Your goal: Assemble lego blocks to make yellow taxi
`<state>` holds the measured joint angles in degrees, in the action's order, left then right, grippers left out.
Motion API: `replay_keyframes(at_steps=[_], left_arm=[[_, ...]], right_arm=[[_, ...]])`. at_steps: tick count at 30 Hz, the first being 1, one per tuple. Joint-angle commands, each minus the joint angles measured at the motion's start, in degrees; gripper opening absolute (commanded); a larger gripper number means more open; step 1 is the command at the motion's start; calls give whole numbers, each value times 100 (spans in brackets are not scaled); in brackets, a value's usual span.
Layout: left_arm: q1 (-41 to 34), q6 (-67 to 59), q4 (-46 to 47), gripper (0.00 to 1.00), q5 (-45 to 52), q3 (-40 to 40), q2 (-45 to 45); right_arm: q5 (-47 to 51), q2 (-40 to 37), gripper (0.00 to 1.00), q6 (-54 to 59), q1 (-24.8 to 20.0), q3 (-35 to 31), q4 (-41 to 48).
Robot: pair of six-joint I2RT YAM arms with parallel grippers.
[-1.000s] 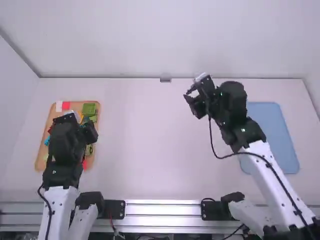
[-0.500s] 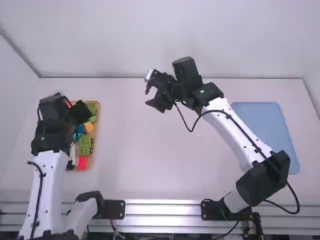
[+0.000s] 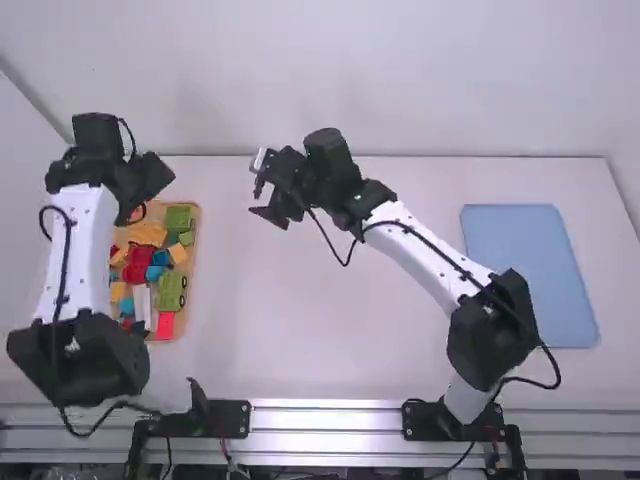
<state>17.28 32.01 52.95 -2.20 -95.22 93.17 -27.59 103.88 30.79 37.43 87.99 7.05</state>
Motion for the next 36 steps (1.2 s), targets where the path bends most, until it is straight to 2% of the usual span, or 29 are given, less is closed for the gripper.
replay_keyframes(at_steps=[1, 6, 10, 13, 17, 19, 23, 29, 36], left_arm=[[71, 162, 420, 99, -32, -927, 705], [76, 238, 1585, 99, -361, -2597, 2142], [170, 466, 2035, 99, -529, -3342, 2949], [396, 450, 2124, 99, 0, -3689, 3554], [798, 490, 2124, 99, 1021, -3703, 4076], [942, 796, 2190, 100, 1102, -3674, 4133], [1290, 2046, 2378, 99, 807, -3613, 4138], [1423, 1792, 2129, 99, 833, -3268, 4140], [1213, 1823, 1545, 99, 302, -2577, 4164]], right_arm=[[-86, 88, 98, -104, 39, 59, -27], [-85, 101, 98, -92, 46, 70, 4], [-81, 101, 98, -63, 46, 70, 105], [-79, 101, 98, -57, 44, 70, 229], [-2, 101, 98, -57, 44, 70, 262], [114, 101, 98, -59, 46, 70, 249], [216, 101, 98, -59, 44, 70, 260], [197, 103, 98, -59, 46, 68, 216], [199, 103, 98, -59, 90, 70, 168]])
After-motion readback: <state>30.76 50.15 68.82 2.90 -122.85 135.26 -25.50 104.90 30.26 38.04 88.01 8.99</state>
